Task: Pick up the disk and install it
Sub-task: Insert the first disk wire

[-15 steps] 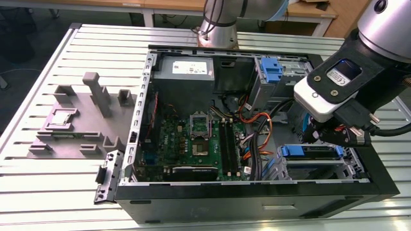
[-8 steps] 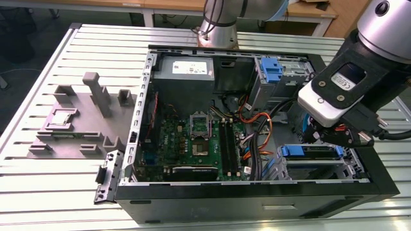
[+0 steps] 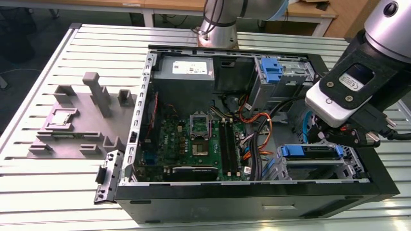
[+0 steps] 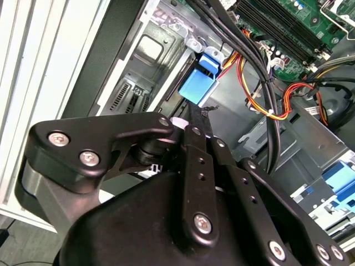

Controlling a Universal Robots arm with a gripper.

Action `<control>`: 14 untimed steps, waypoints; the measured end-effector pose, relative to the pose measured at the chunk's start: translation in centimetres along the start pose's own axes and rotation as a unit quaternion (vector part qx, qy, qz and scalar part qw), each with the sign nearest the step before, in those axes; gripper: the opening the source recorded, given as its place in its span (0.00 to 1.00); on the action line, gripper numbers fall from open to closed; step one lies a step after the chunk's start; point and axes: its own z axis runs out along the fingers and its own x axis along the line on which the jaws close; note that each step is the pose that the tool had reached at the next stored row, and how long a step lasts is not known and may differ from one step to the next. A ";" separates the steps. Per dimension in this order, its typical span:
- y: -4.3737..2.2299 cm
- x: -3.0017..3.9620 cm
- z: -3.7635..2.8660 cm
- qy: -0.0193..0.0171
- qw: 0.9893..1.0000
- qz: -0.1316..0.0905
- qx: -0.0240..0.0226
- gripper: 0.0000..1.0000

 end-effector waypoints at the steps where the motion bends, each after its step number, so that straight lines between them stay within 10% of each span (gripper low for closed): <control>1: 0.00 -0.01 0.00 0.000 1.000 0.000 0.000 0.10; 14: 0.02 -0.01 -0.52 0.000 1.000 0.000 0.000 0.10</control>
